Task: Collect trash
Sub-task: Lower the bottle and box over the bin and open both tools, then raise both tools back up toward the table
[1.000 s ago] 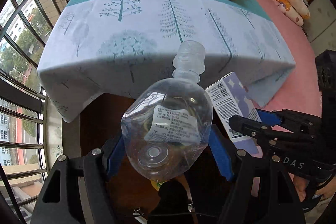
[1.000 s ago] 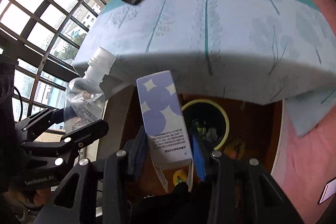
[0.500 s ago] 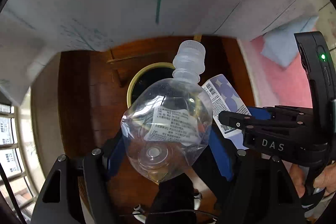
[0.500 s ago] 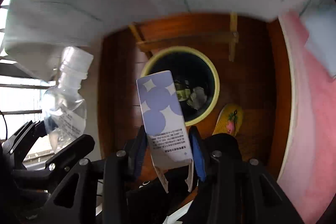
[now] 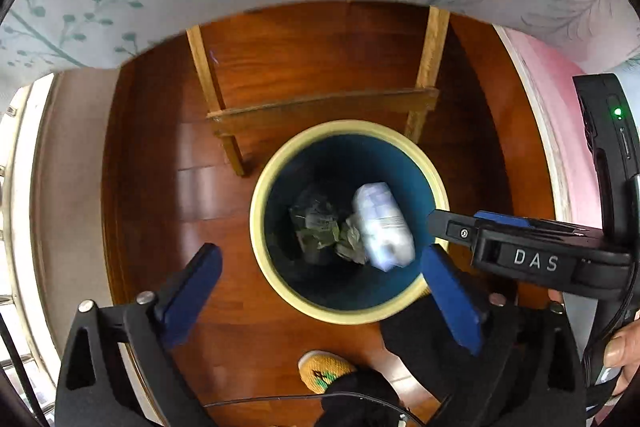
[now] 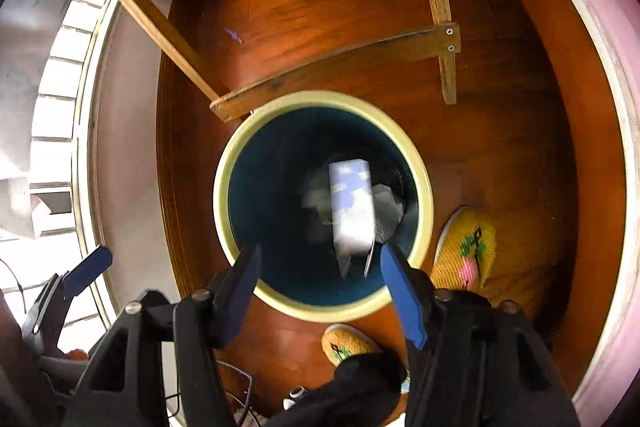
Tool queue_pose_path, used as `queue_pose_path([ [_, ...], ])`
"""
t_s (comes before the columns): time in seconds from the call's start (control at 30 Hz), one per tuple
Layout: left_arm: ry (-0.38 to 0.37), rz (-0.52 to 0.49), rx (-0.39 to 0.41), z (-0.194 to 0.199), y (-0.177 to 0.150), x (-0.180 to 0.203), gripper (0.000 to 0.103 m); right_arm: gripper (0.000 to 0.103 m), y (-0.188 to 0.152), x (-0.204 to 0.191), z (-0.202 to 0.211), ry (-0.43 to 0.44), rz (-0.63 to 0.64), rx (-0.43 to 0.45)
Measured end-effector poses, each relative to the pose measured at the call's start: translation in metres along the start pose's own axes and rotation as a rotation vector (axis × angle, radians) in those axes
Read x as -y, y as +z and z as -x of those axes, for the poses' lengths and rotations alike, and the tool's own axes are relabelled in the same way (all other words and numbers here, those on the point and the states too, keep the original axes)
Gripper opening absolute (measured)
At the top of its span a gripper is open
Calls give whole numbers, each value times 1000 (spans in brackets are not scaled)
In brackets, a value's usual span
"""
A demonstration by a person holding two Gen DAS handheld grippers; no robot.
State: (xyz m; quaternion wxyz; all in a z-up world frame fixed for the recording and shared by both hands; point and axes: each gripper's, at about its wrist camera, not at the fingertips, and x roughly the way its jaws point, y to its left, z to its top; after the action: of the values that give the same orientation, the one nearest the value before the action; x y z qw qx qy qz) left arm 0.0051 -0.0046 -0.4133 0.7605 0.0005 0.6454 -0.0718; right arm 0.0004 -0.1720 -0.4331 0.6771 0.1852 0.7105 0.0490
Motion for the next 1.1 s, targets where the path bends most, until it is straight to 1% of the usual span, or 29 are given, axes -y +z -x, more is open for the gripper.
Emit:
queue_pose_path([
  [0.13, 40, 20, 53, 17, 1, -1, 100, 63, 0, -3, 11, -5, 28, 25],
  [0.27, 53, 60, 105, 42, 0, -5, 100, 63, -3, -11, 27, -9, 64, 39],
  [0.47, 53, 99, 145, 100, 3, -9, 100, 63, -14, -35, 76, -15, 110, 52],
  [0.63, 42, 101, 196, 174, 6, -6, 100, 63, -24, -61, 137, 2, 159, 78],
  [0.87, 33, 88, 302, 288, 16, -1, 100, 63, -41, -100, 234, 11, 234, 163],
  [1.0, 22, 67, 384, 347, 25, 2, 100, 63, -46, -118, 287, 11, 269, 254],
  [1.1, 27, 46, 469, 387, 32, 3, 100, 63, -47, -127, 318, 8, 281, 318],
])
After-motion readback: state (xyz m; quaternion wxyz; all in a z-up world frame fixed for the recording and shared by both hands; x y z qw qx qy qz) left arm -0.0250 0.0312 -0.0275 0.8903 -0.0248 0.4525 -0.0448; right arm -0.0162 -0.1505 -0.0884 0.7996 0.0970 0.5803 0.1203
